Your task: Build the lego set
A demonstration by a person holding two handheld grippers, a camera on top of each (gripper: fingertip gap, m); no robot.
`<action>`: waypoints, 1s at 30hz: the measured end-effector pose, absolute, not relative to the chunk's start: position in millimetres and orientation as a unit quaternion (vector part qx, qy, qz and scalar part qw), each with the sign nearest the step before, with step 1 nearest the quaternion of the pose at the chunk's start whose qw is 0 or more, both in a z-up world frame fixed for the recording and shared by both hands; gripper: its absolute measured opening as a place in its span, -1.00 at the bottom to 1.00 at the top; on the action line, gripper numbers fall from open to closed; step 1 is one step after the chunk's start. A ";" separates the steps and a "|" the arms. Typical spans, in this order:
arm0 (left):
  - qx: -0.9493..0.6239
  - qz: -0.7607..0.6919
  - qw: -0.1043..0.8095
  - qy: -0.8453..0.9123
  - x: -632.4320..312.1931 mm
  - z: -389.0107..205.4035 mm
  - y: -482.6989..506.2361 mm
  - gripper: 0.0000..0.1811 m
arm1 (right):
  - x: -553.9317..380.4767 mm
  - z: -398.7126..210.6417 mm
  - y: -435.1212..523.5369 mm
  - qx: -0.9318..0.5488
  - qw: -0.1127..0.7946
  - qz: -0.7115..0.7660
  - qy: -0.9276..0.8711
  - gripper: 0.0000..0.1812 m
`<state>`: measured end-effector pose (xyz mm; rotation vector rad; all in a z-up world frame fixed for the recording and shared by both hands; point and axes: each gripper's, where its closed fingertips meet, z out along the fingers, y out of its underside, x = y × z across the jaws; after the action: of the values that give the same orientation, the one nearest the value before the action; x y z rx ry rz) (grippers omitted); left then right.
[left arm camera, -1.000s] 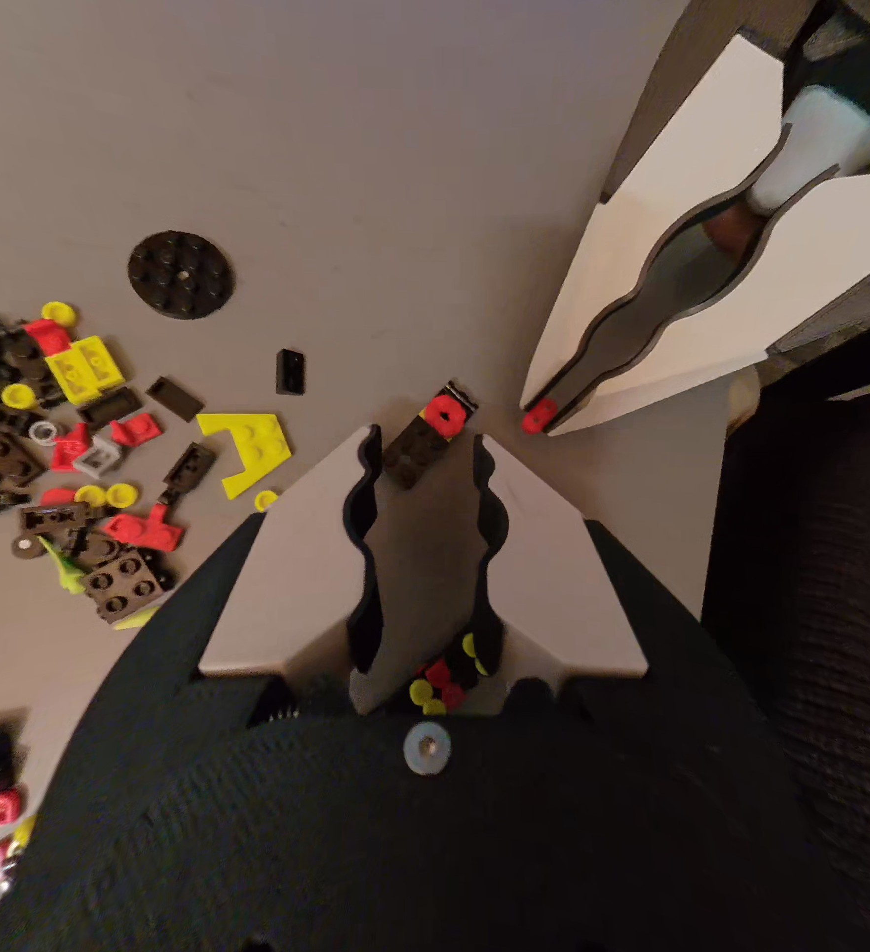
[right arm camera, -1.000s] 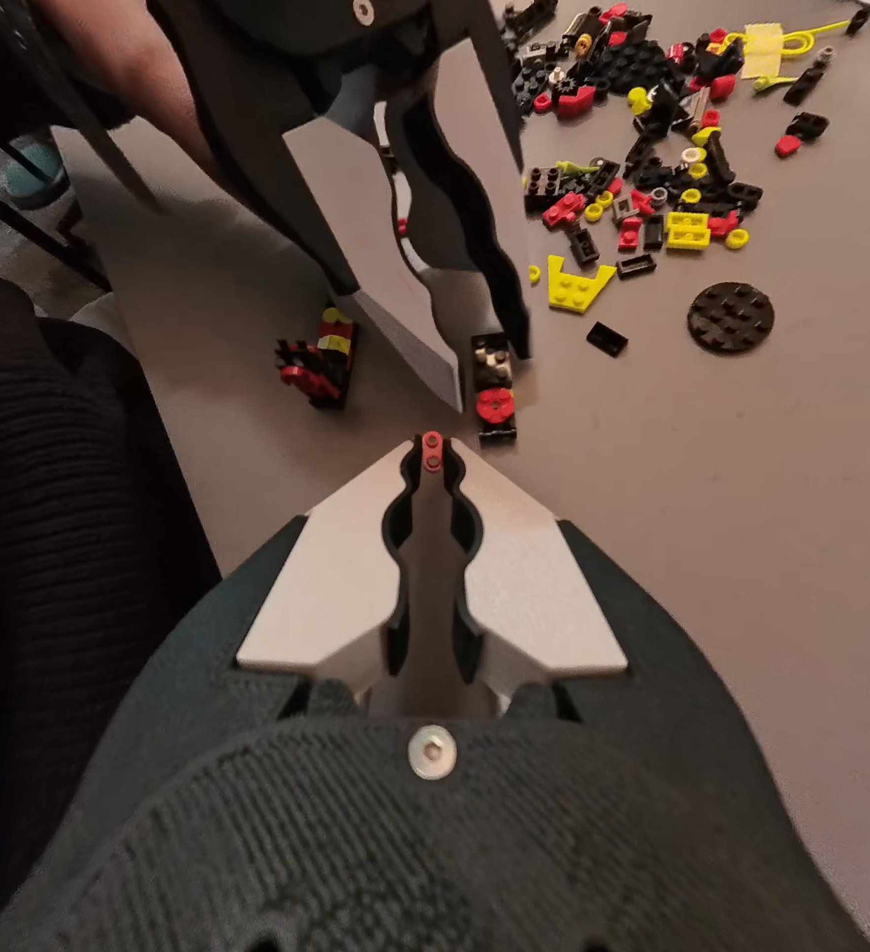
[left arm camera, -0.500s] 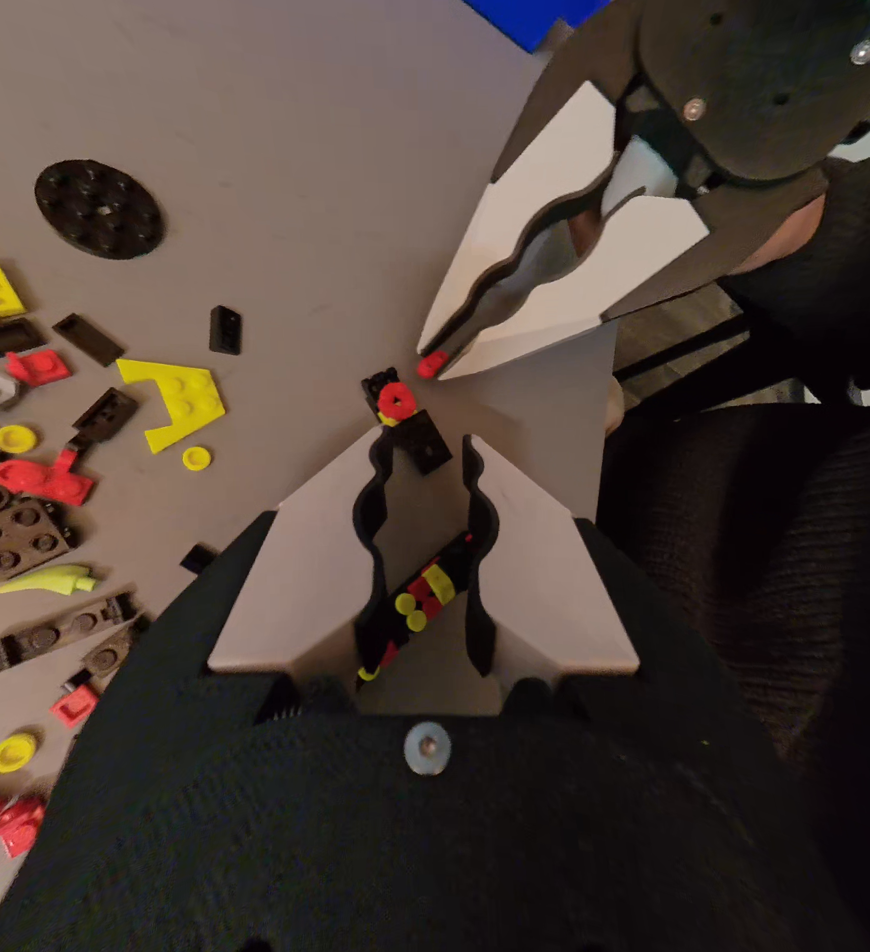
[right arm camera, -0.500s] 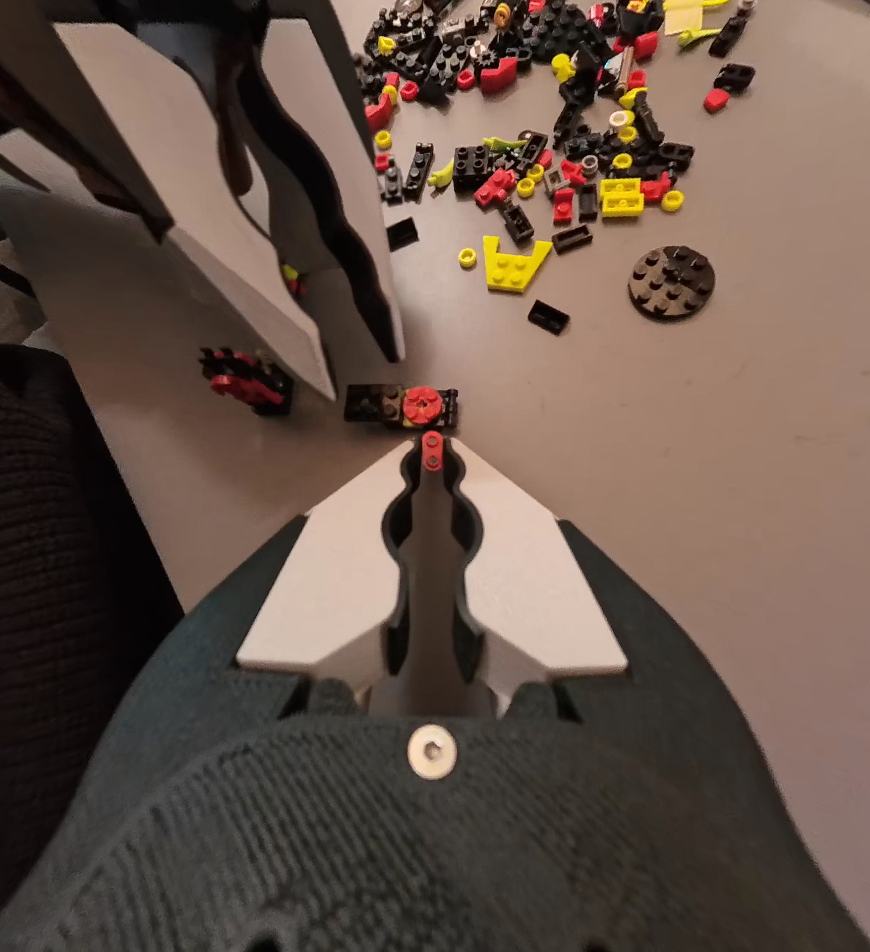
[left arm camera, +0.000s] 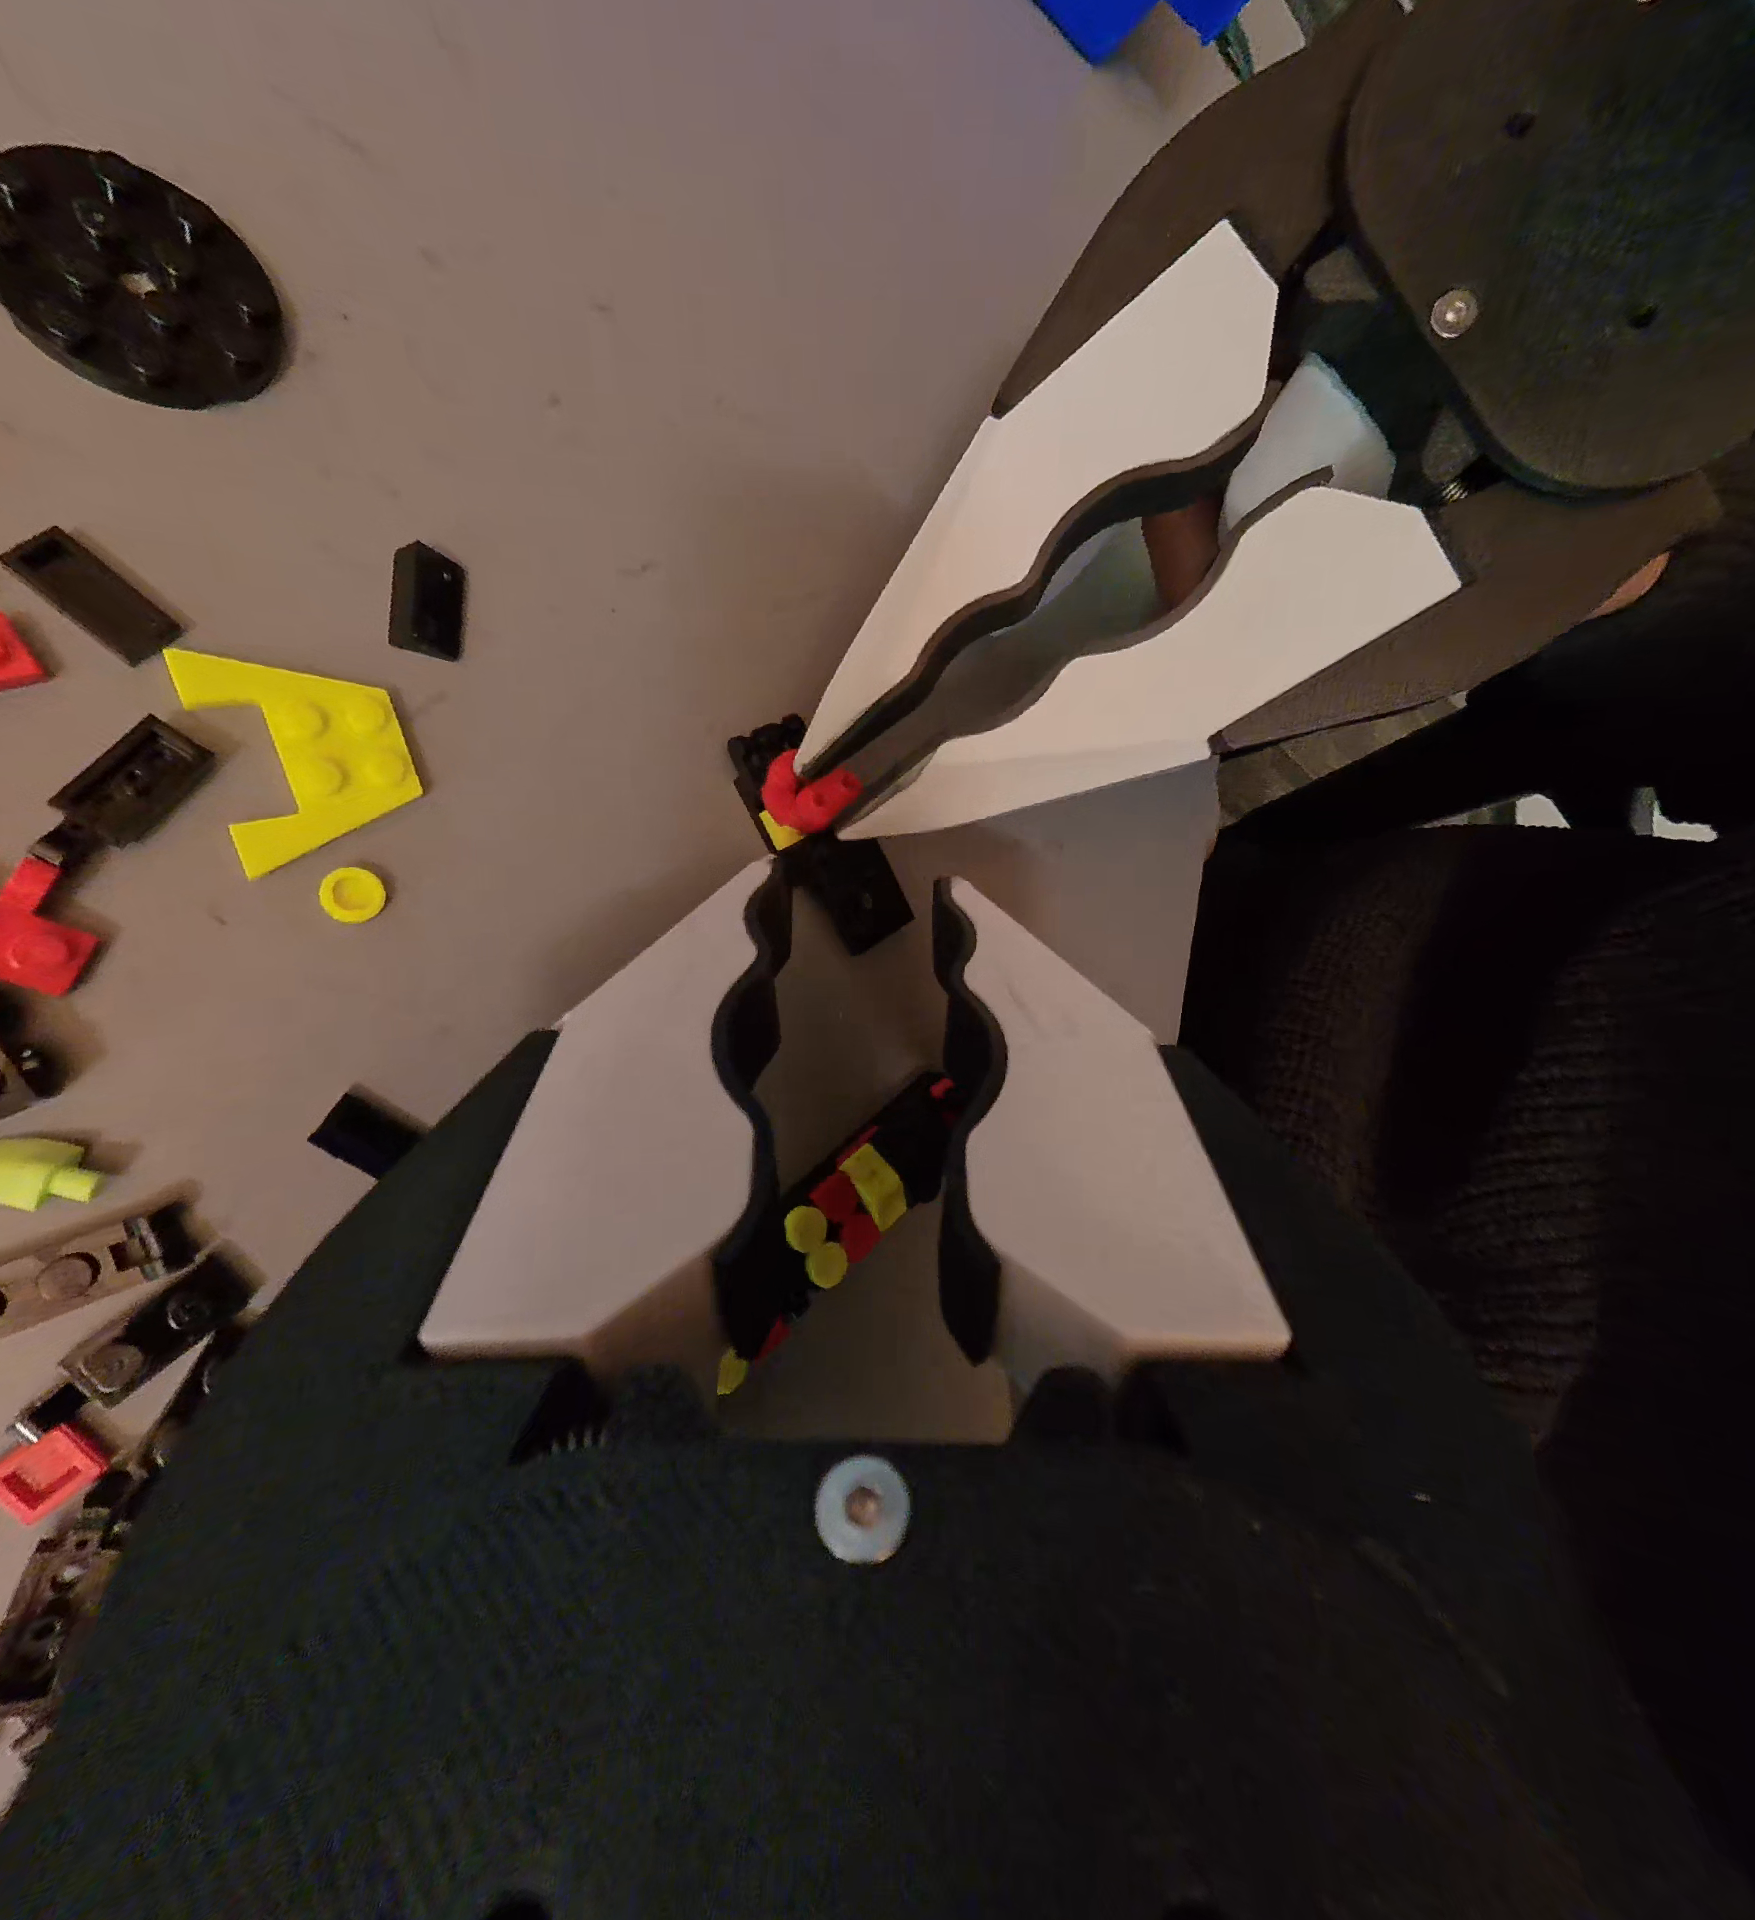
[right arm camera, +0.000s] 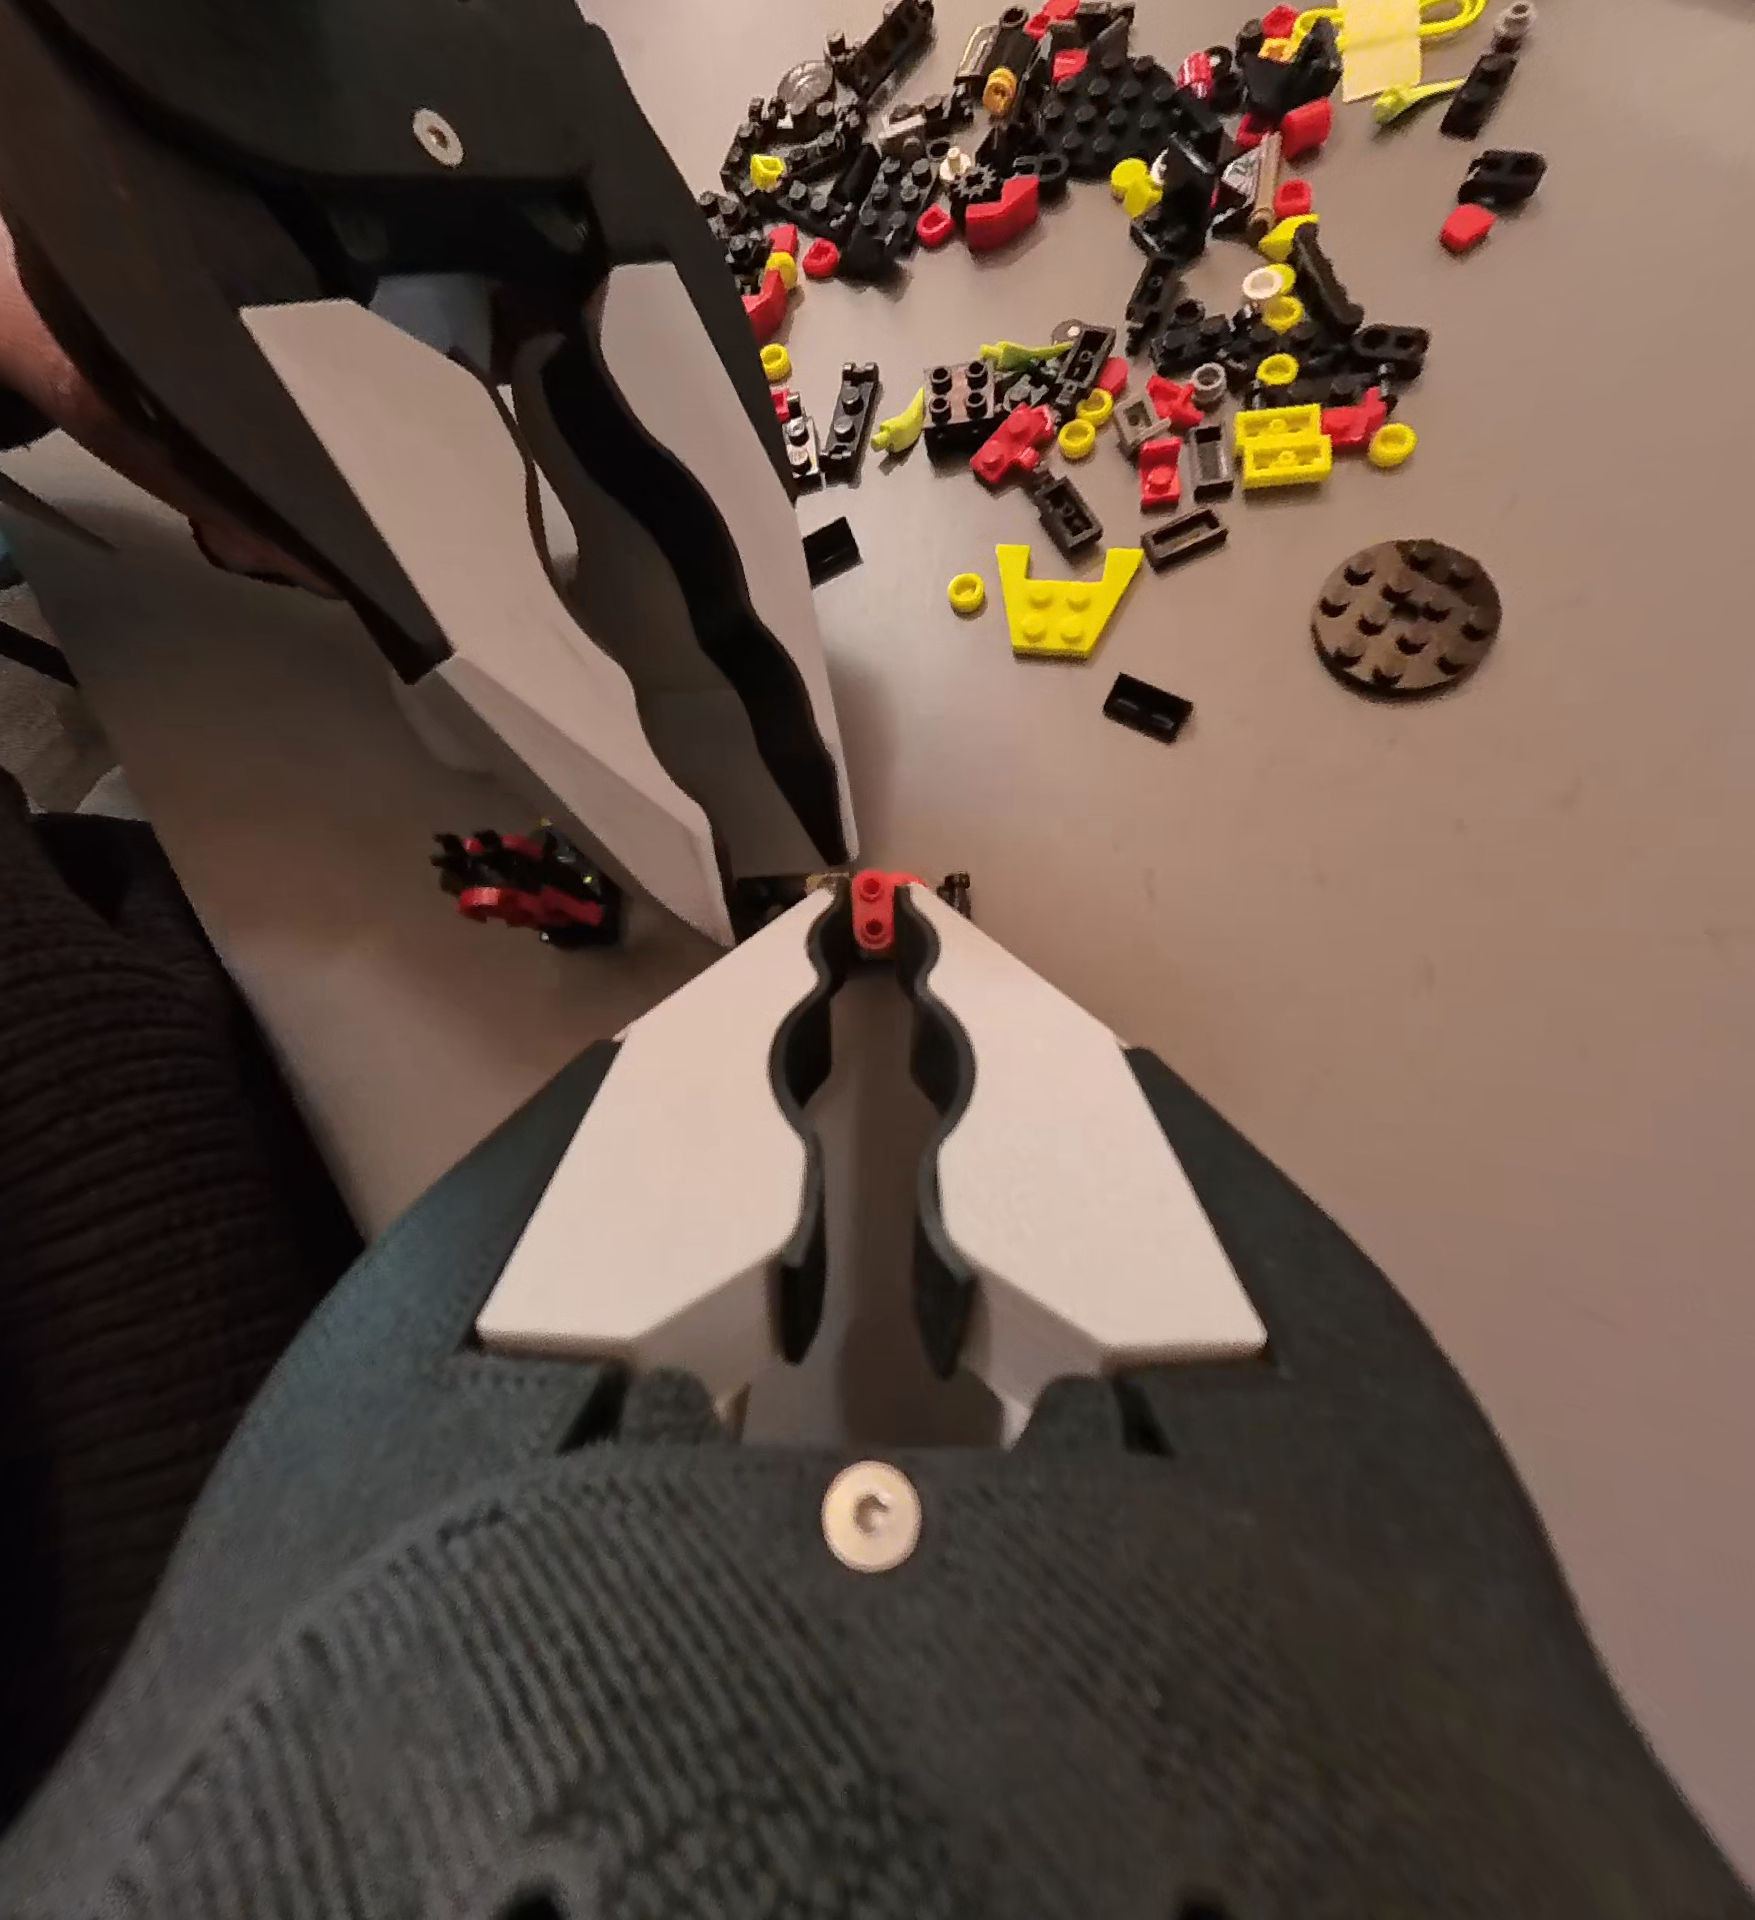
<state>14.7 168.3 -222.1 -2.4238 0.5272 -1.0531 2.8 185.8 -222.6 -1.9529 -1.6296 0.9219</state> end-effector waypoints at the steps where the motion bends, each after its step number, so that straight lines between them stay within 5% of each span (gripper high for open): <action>1: -0.877 -0.383 0.221 0.189 14.6 -222.0 168.6 -0.72 | 2.4 -222.2 185.5 -0.705 0.216 0.335 -0.587 -0.92; 8: -0.876 -0.388 0.221 0.184 13.6 -221.6 169.3 -0.72 | 4.8 -213.2 188.4 -0.697 0.224 0.352 -0.584 -0.82; 16: -0.877 -0.386 0.220 0.183 13.7 -222.3 169.6 -0.73 | 10.7 -210.7 195.2 -0.678 0.239 0.340 -0.606 -1.00; 30: -0.880 -0.383 0.217 0.177 13.3 -226.2 170.7 -0.81 | 4.8 -221.0 186.7 -0.670 0.219 0.330 -0.628 -1.00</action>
<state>13.3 170.7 -226.2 -2.4388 0.4893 -1.0606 4.8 186.7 -221.0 -1.8532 -1.7376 0.9140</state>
